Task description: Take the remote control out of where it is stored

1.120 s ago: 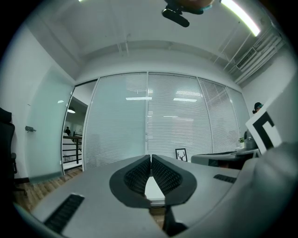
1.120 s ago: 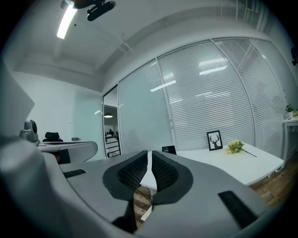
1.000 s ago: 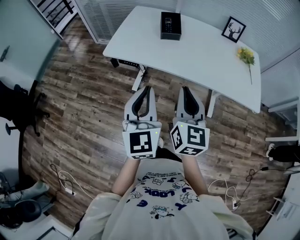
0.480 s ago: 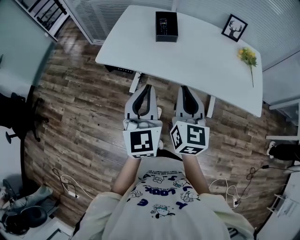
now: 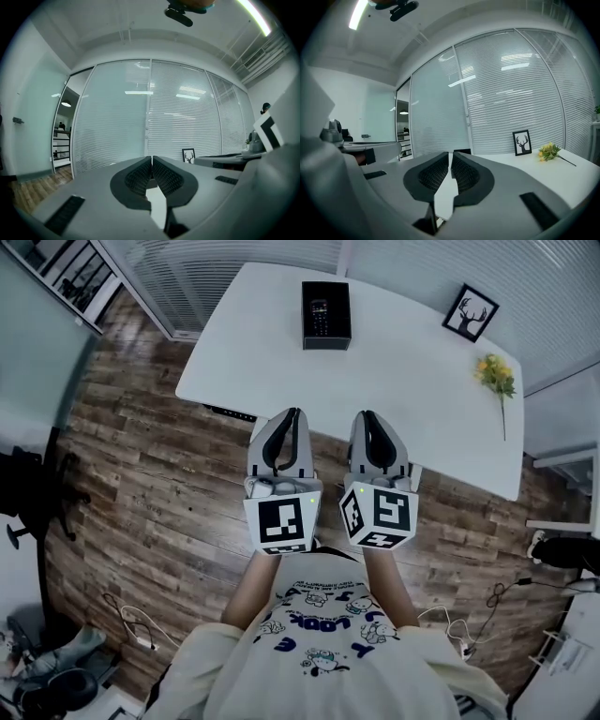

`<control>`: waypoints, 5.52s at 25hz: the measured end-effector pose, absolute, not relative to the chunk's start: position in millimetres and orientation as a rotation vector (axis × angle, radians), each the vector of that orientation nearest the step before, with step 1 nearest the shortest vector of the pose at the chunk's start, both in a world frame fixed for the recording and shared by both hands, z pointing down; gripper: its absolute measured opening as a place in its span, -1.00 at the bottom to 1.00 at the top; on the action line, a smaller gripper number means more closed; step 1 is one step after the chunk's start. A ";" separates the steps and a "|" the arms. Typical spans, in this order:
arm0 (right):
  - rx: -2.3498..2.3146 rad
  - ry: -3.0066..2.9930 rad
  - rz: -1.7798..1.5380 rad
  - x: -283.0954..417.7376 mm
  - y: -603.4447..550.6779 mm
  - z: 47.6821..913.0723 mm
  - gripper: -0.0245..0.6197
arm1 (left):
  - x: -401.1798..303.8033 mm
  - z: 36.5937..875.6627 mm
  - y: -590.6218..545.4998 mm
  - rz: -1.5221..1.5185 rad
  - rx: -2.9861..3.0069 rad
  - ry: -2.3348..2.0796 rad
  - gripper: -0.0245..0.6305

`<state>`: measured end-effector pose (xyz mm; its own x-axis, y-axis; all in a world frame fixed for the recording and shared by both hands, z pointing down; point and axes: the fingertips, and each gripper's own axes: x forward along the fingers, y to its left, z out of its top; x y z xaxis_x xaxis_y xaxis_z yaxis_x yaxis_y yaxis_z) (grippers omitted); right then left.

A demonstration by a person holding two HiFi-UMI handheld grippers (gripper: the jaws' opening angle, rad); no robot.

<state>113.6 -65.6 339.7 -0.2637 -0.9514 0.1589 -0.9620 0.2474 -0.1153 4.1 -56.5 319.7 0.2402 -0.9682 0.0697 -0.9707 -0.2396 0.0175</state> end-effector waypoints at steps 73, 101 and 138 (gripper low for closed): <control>1.710 -2.224 0.596 123.8 -398.2 463.8 -0.77 | 53.0 490.7 -438.6 0.599 2.506 -1.098 -0.27; 1.739 -2.261 0.555 113.2 -381.6 442.4 -0.77 | 37.8 442.8 -412.9 0.398 2.523 -1.206 -0.71; 1.599 -2.458 0.367 17.7 -336.8 380.1 -0.77 | -84.4 357.5 -332.8 0.160 2.386 -1.588 -0.70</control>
